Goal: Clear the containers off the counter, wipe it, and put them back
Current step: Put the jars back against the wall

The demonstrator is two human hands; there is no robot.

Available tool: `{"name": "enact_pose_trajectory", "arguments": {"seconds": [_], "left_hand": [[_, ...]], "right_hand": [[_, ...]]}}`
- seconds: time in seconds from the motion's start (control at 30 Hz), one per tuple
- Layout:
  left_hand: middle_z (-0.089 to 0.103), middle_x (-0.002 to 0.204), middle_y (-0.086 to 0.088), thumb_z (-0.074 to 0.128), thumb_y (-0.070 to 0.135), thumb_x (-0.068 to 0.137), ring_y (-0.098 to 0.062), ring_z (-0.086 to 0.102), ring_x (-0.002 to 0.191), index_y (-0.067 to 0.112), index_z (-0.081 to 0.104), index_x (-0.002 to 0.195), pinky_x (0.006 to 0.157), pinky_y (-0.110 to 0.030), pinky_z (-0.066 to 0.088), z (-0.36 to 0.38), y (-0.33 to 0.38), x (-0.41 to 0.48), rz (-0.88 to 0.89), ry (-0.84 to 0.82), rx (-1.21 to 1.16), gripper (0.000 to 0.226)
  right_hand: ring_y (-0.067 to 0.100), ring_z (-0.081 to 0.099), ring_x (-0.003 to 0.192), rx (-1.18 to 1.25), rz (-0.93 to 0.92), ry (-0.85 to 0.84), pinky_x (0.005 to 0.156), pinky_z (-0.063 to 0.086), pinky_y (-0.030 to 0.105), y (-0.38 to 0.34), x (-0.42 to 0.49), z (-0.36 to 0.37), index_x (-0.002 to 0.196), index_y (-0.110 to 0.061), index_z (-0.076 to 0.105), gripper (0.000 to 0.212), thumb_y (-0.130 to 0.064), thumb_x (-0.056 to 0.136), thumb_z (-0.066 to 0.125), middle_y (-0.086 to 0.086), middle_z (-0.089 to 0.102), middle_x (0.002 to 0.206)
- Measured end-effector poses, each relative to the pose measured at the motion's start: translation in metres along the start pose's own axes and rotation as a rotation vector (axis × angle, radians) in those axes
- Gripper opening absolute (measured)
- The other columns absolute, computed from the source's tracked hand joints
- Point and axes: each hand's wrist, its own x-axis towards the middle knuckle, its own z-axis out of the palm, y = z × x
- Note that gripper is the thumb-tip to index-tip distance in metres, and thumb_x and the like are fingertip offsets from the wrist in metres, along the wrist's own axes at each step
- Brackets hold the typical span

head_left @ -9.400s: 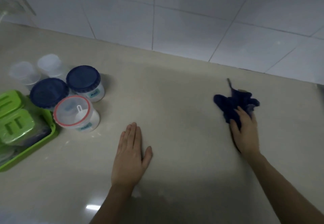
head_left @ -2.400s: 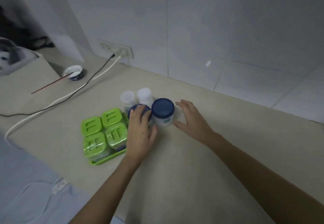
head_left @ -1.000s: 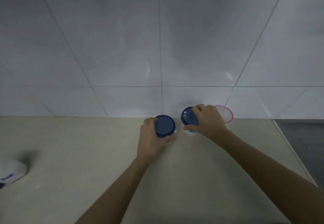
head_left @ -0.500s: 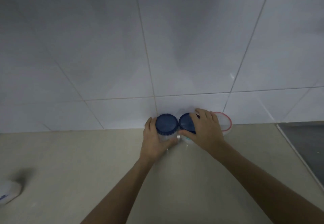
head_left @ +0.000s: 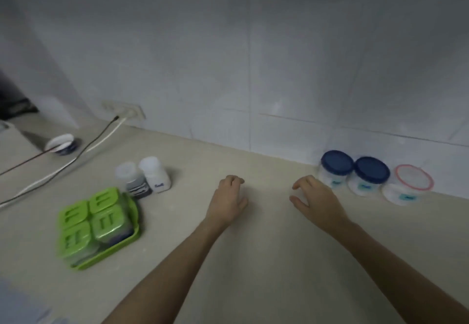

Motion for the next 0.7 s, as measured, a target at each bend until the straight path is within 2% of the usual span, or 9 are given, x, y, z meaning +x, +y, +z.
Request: {"name": "enact_pose_trajectory", "arguments": {"seconds": [0.17,0.27,0.33,0.47,0.57,0.7], "left_hand": [[0.053,0.125,-0.012,0.059,0.019,0.082,-0.031,0.051,0.114,0.008,0.055,0.119,0.092,-0.041,0.043,-0.064,-0.094,-0.037,-0.027,0.122,0.136,0.039],[0.058,0.111,-0.006,0.056,0.023,0.077,-0.028,0.051,0.098,0.014,0.057,0.106,0.079,-0.038,0.034,-0.105,-0.144,-0.048,-0.033,0.313,0.297,0.03],[0.059,0.108,-0.005,0.051,0.029,0.076,-0.027,0.049,0.094,0.016,0.057,0.104,0.075,-0.036,0.029,-0.133,-0.174,-0.048,-0.059,0.371,0.345,0.032],[0.055,0.12,-0.006,0.054,0.041,0.076,-0.03,0.052,0.103,0.018,0.054,0.119,0.082,-0.039,0.035,-0.169,-0.231,-0.034,-0.116,0.231,0.356,0.049],[0.048,0.133,-0.006,0.061,0.042,0.081,-0.03,0.045,0.117,0.019,0.043,0.136,0.092,-0.041,0.038,-0.173,-0.254,-0.022,-0.139,0.094,0.282,0.062],[0.051,0.128,-0.008,0.063,0.035,0.081,-0.031,0.046,0.114,0.017,0.046,0.134,0.092,-0.041,0.041,-0.169,-0.268,-0.01,-0.144,0.134,0.271,0.059]], "right_hand": [[0.024,0.059,0.095,0.041,-0.148,-0.09,0.08,0.043,0.035,-0.105,0.045,0.029,0.102,-0.015,0.059,0.022,-0.028,0.085,0.063,0.004,0.059,0.106],[0.021,0.057,0.101,0.074,-0.226,-0.12,0.084,0.04,0.032,-0.163,0.078,0.049,0.108,-0.017,0.057,0.026,-0.031,0.086,0.06,0.002,0.057,0.111],[0.021,0.056,0.104,0.105,-0.263,-0.129,0.085,0.04,0.033,-0.198,0.101,0.063,0.112,-0.018,0.056,0.03,-0.031,0.086,0.06,0.002,0.056,0.115],[0.024,0.051,0.115,0.12,-0.321,-0.168,0.093,0.043,0.036,-0.26,0.15,0.092,0.128,-0.016,0.046,0.047,-0.031,0.086,0.059,0.004,0.049,0.13],[0.027,0.047,0.119,0.115,-0.315,-0.219,0.094,0.043,0.039,-0.295,0.183,0.111,0.136,-0.018,0.039,0.058,-0.03,0.084,0.059,0.006,0.044,0.136],[0.028,0.047,0.119,0.07,-0.324,-0.314,0.093,0.045,0.041,-0.322,0.208,0.136,0.137,-0.02,0.038,0.058,-0.031,0.085,0.058,0.007,0.043,0.135]]}}
